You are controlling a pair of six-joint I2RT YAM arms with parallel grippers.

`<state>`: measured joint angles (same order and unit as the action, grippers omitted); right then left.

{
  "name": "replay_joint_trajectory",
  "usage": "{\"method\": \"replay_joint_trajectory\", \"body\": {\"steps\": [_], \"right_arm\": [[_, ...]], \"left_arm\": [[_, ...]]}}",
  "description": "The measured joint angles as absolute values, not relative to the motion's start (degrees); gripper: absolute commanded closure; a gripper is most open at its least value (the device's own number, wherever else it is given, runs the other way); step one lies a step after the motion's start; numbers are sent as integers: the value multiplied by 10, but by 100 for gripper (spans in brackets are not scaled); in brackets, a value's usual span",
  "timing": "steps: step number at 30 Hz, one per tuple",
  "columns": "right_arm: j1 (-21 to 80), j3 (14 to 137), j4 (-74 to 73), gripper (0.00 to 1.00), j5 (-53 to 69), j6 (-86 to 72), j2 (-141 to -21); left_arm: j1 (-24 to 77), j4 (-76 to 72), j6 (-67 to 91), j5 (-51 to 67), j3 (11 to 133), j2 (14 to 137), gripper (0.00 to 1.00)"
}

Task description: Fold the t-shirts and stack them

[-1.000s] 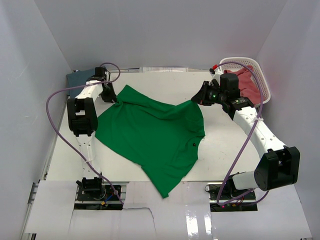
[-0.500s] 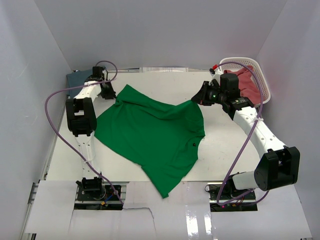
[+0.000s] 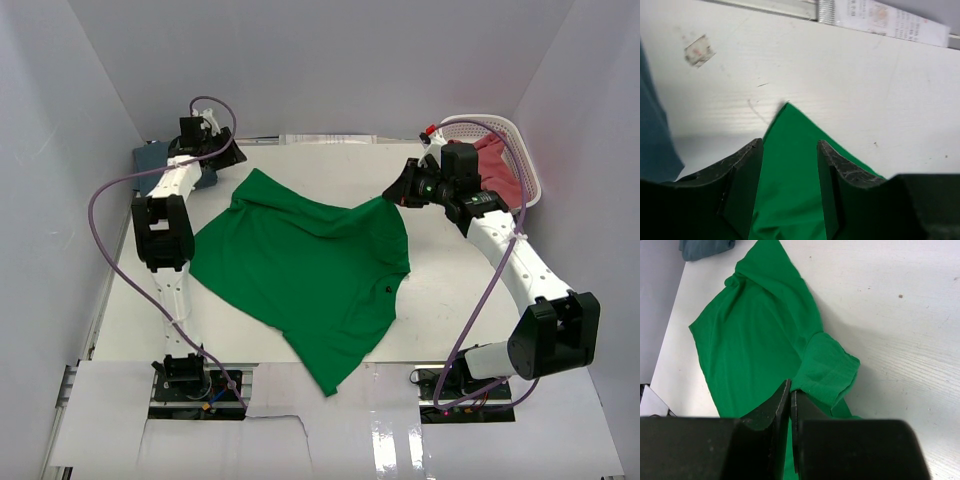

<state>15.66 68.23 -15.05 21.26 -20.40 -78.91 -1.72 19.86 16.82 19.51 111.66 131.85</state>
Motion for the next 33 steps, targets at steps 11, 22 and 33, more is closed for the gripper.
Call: {"method": "replay_joint_trajectory", "body": {"steps": [11,22,33], "right_arm": [[155,700,-166,92,216,-203,-793],[154,700,-170,92,216,-199,-793],[154,700,-170,92,218,-199,-793]], "left_arm": [[-17,123,189,297,1129,1419,43],[-17,122,194,305,1140,1423,41],[36,143,117,230,1212,1459,43]]}}
